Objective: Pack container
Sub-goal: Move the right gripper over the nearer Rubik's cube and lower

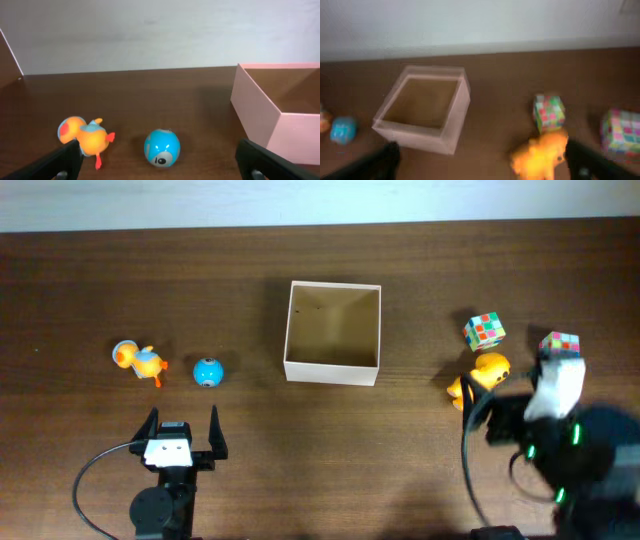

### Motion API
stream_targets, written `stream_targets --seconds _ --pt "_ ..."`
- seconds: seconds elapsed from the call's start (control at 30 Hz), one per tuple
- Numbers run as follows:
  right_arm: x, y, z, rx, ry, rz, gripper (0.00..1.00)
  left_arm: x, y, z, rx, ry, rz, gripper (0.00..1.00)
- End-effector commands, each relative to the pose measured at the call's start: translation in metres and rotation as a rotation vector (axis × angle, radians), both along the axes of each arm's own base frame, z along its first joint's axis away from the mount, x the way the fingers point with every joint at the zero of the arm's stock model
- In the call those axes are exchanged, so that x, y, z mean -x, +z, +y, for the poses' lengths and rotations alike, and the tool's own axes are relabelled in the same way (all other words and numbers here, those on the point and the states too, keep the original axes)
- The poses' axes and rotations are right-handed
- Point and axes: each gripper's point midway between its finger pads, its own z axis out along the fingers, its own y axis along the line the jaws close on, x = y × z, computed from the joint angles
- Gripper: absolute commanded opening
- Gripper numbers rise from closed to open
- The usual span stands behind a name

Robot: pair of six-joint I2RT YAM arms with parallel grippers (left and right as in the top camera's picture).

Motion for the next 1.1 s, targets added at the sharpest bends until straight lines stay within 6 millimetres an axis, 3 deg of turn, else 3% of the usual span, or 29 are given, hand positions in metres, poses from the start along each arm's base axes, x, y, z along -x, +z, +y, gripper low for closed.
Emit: stream_targets --seconds 0.0,0.13,0.2,0.37,0.47,0.57,0.77,0.9,1.07 --pt "-0.032 0.020 0.000 0.049 0.028 0.122 0.99 0.000 -0.001 -0.001 -0.016 -0.002 -0.002 0.99" --pt "-0.075 0.035 0.008 0.058 0.077 0.240 0.99 0.000 -0.001 -0.001 -0.016 -0.002 -0.002 0.99" --pt "-0.095 0.033 0.018 0.024 0.123 0.288 0.99 0.000 -0.001 -0.001 -0.016 -0.002 -0.002 0.99" --pt "-0.149 -0.002 0.022 -0.011 0.116 0.374 0.99 0.000 -0.001 -0.001 -0.016 -0.002 -0.002 0.99" --pt "-0.169 -0.035 0.005 -0.143 -0.067 0.490 0.99 0.000 -0.001 -0.001 -0.016 -0.002 -0.002 0.99" --pt "-0.180 -0.078 -0.023 -0.310 -0.313 0.635 0.99 0.000 -0.001 -0.001 -0.016 -0.002 -0.002 0.99" --pt "-0.190 -0.136 -0.053 -0.439 -0.531 0.793 0.99 0.000 -0.001 -0.001 -0.016 -0.002 -0.002 0.99" --pt "-0.192 -0.161 -0.063 -0.516 -0.659 0.855 0.99 0.000 -0.001 -0.001 -0.016 -0.002 -0.002 0.99" --pt "-0.194 -0.177 -0.074 -0.580 -0.815 0.875 0.99 0.000 -0.001 -0.001 -0.016 -0.003 -0.002 0.99"
